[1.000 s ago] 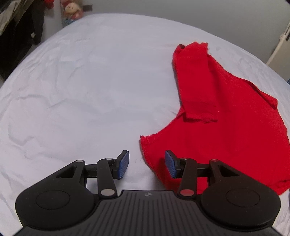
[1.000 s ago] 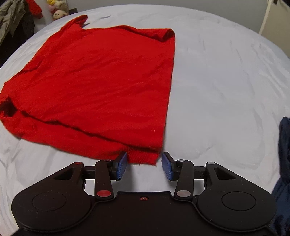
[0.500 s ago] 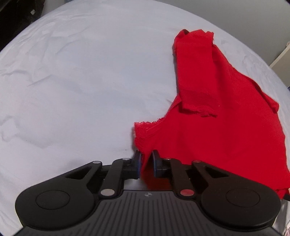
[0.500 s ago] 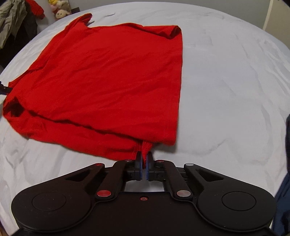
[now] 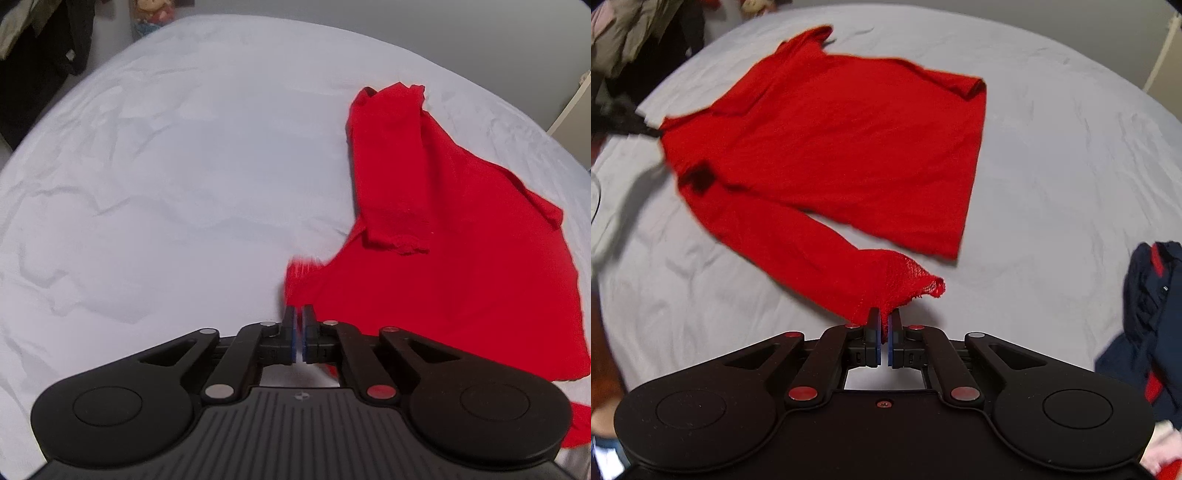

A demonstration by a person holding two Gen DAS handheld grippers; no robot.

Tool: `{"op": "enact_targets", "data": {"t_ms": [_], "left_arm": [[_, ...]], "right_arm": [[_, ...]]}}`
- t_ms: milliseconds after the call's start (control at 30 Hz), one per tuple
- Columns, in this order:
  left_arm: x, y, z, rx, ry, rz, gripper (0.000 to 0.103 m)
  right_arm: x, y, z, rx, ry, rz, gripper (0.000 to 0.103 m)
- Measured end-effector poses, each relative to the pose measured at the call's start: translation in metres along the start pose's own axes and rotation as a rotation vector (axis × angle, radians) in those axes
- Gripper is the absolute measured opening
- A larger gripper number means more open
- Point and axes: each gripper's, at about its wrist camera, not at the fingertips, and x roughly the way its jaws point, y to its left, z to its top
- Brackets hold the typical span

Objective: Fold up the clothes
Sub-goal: 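Grasp the sweater hem with the left gripper while the right grasps a sleeve cuff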

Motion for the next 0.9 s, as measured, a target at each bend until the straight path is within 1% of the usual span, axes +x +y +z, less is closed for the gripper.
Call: {"op": "enact_targets", "data": {"t_ms": [167, 200, 300, 333, 400, 433, 500, 533, 567, 600, 633, 667, 733, 900], "left_arm": [[-0.002, 0.011, -0.003, -0.033, 0.011, -0.016, 0.001], [-0.002, 0.012, -0.005, -0.032, 0.013, -0.024, 0.001], [-0.004, 0.011, -0.009, -0.024, 0.020, -0.045, 0.001], [-0.004, 0.012, -0.010, -0.025, 0.023, -0.054, 0.001], [-0.003, 0.012, -0.014, -0.031, 0.032, -0.072, 0.001], [-0.003, 0.012, -0.015, -0.031, 0.035, -0.076, 0.002], [0.001, 0.010, -0.017, -0.028, 0.046, -0.078, 0.002], [0.003, 0.009, -0.018, -0.027, 0.052, -0.079, 0.002], [0.005, 0.008, -0.019, -0.027, 0.056, -0.079, 0.002], [0.007, 0.007, -0.019, -0.025, 0.061, -0.078, 0.002], [0.008, 0.005, -0.020, -0.023, 0.064, -0.078, 0.002], [0.009, 0.004, -0.021, -0.020, 0.066, -0.078, 0.002], [0.012, 0.000, -0.021, -0.011, 0.071, -0.079, 0.002], [0.019, -0.006, -0.023, 0.001, 0.085, -0.076, 0.002]], "right_arm": [[-0.003, -0.005, -0.020, 0.016, 0.085, -0.015, 0.002], [-0.002, -0.006, -0.024, 0.025, 0.089, -0.038, 0.003], [0.001, -0.011, -0.032, 0.047, 0.099, -0.064, 0.006], [0.002, -0.013, -0.036, 0.050, 0.102, -0.076, 0.009], [0.001, -0.012, -0.037, 0.014, 0.084, -0.088, 0.010], [0.001, -0.011, -0.038, -0.004, 0.075, -0.093, 0.010], [-0.001, -0.006, -0.039, -0.073, 0.046, -0.068, 0.016], [-0.001, -0.002, -0.042, -0.124, 0.029, -0.048, 0.024], [0.000, 0.003, -0.044, -0.179, 0.020, -0.031, 0.027], [0.001, 0.003, -0.044, -0.189, 0.021, -0.029, 0.027], [0.005, 0.011, -0.047, -0.254, 0.033, -0.024, 0.027], [0.007, 0.016, -0.048, -0.275, 0.040, -0.023, 0.027], [0.019, 0.028, -0.051, -0.369, 0.071, -0.001, 0.027], [0.043, 0.047, -0.054, -0.492, 0.107, 0.008, 0.027]]}}
